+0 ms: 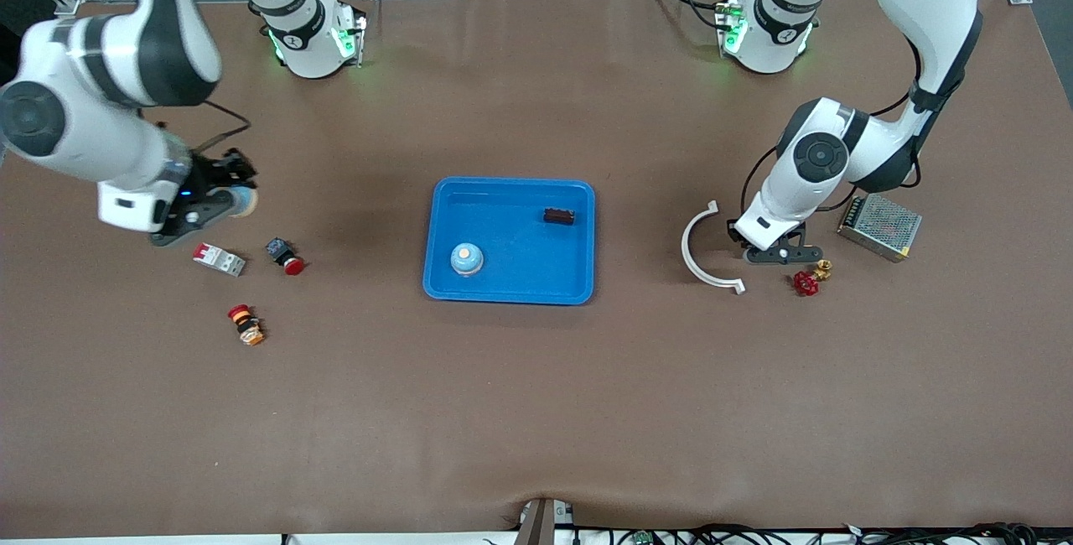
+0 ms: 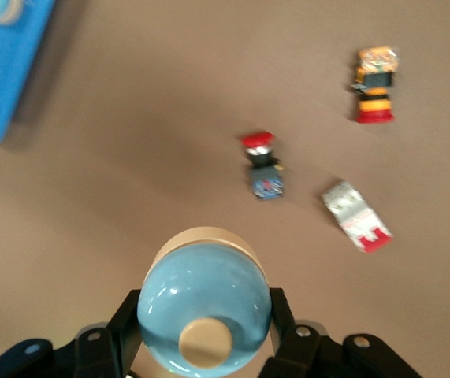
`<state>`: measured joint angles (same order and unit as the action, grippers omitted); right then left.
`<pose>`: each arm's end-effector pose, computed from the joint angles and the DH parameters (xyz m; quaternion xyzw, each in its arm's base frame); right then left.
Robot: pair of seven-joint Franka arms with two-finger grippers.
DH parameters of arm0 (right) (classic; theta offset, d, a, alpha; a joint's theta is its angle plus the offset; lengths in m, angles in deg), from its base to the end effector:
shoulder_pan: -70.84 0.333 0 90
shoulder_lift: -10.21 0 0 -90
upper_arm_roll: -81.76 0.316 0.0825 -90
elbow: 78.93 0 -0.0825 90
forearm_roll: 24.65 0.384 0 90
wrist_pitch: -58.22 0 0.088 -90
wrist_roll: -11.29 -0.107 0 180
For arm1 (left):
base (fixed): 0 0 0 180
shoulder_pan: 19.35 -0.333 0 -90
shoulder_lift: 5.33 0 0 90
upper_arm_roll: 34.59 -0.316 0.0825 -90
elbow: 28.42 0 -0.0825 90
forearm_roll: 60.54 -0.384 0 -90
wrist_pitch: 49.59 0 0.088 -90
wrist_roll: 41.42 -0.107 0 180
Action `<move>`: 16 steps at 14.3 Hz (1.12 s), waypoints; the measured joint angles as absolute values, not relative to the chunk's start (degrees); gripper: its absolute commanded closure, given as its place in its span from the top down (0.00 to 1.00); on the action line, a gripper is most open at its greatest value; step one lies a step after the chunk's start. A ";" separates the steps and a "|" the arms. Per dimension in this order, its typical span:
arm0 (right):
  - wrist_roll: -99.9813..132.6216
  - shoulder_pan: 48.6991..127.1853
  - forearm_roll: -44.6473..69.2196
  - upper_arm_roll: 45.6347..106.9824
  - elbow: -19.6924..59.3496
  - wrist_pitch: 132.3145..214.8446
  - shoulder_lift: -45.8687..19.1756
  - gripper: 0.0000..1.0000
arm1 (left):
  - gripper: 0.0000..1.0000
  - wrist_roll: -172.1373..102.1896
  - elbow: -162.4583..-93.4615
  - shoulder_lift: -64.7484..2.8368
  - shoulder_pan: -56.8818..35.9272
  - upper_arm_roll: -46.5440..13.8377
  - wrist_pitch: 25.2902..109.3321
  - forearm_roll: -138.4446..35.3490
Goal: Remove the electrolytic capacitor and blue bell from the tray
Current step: 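Lower the bell by the red buttons while the left gripper lowers the capacitor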
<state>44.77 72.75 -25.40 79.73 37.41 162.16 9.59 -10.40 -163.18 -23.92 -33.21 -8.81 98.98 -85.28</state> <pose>0.5272 -0.0022 0.4235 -0.9511 -0.2873 0.1104 0.0267 0.4926 -0.1202 0.2030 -0.9991 0.0113 -0.0017 0.0408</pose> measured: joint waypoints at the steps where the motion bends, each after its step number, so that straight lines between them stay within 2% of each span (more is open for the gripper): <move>1: 48.86 69.87 -25.44 79.72 37.70 162.98 9.52 0.35 | 0.00 -10.40 -163.58 -23.92 -33.46 -8.80 99.34 -85.33; 3: 53.94 65.52 -25.44 79.70 38.18 163.68 9.19 0.35 | 0.00 -10.12 -163.83 -24.00 -33.45 -8.69 99.40 -85.33; 6: 55.12 63.86 -25.46 79.80 40.92 165.95 8.80 0.35 | 0.00 -8.88 -163.92 -25.03 -33.44 -8.60 99.40 -85.33; 16: 62.20 58.79 -26.94 79.88 56.39 186.99 8.27 0.33 | 0.00 -8.65 -163.91 -26.07 -33.45 -8.59 99.77 -85.33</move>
<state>62.20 58.79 -26.94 79.88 56.39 186.99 8.27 -8.65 -163.91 -26.07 -33.45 -8.59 99.77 -85.33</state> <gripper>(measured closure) 0.330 0.661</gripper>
